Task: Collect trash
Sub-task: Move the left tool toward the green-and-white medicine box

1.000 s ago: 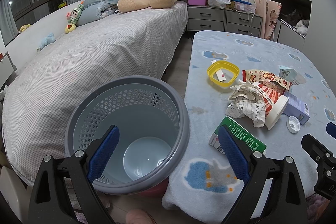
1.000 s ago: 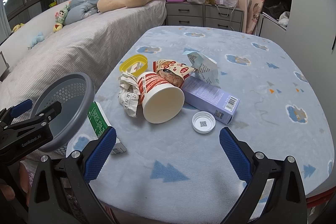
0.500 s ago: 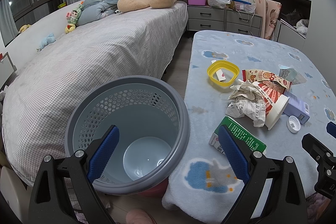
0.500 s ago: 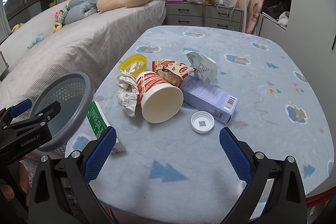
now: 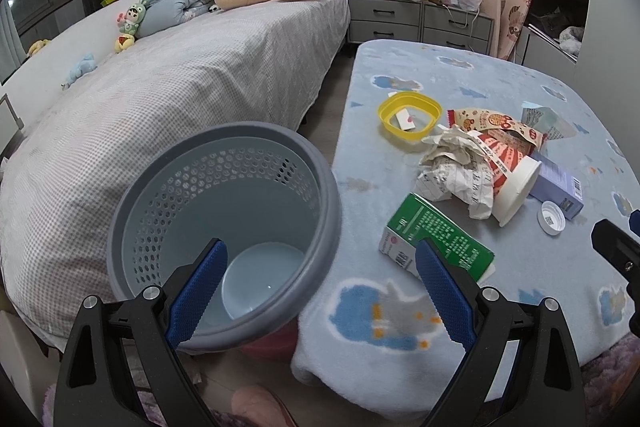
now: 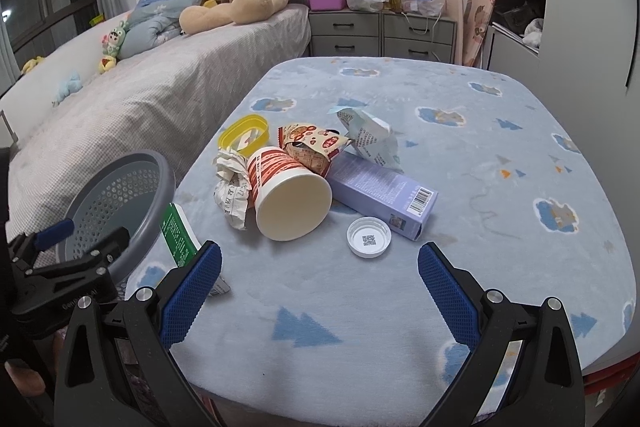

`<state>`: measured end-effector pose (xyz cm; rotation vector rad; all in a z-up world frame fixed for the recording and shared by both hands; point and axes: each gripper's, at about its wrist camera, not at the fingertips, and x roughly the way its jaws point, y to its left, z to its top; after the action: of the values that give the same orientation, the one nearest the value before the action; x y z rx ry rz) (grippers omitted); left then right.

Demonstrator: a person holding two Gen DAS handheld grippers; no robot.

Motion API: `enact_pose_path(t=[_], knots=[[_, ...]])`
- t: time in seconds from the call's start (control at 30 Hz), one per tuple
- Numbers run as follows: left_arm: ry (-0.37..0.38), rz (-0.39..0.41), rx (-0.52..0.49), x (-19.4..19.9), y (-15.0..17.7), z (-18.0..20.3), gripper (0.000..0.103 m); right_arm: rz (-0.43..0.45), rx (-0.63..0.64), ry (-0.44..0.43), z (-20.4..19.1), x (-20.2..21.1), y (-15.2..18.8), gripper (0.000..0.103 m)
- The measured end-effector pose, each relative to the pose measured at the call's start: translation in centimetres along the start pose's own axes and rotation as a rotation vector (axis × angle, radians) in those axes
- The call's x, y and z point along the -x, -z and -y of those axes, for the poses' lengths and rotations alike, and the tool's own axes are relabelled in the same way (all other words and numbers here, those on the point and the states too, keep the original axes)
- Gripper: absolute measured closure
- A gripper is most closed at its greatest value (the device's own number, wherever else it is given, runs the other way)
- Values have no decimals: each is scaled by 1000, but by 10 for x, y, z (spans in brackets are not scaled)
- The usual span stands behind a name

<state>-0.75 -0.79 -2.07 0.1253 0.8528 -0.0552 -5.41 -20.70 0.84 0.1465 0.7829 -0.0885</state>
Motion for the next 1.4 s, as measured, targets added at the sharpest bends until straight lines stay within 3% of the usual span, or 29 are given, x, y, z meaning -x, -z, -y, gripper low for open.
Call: enact_pose_path(t=[0.47,0.73,1.1,1.4], knots=[[71,-72,-6,-11,21,51,12,26,-86,-28,33,16,-3,6],[45,-62,-17,-27,19,74,12,27,-110,-51,43,20,-2,6],[52,-75,17,-43,13,84,12,19,-120,-65,48,19,-1,6],[30,-85,36,-40,18,68,12,19,-123,-75,47,19,0,6]])
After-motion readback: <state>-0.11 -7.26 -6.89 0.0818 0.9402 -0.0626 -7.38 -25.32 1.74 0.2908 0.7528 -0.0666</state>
